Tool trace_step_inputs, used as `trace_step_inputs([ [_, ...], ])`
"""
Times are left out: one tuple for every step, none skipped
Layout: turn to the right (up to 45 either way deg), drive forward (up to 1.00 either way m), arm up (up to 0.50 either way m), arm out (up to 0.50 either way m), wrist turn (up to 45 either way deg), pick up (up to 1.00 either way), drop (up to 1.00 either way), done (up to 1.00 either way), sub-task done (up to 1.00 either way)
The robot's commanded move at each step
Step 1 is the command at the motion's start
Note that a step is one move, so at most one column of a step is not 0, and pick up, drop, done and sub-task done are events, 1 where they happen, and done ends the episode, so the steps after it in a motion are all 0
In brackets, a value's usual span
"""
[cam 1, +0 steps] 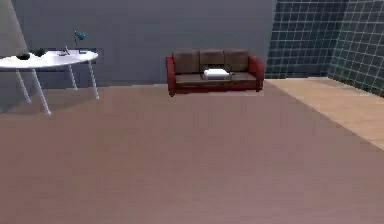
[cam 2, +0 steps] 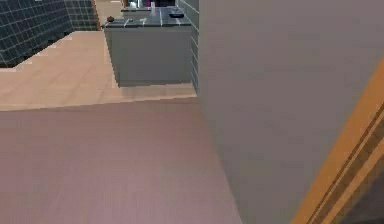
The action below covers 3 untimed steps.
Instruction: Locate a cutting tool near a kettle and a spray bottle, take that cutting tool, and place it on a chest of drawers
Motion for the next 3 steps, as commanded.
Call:
trace_step_inputs([
  [45.0, 0.00, 0.00, 0.00, 0.0, 0.00, 0.00, 0.00, 0.00],
  [15.0, 0.00, 0.00, 0.00, 0.0, 0.00, 0.00, 0.00, 0.00],
  [0.0, 1.00, 0.00, 0.00, 0.0, 0.00, 0.00, 0.00, 0.00],
])
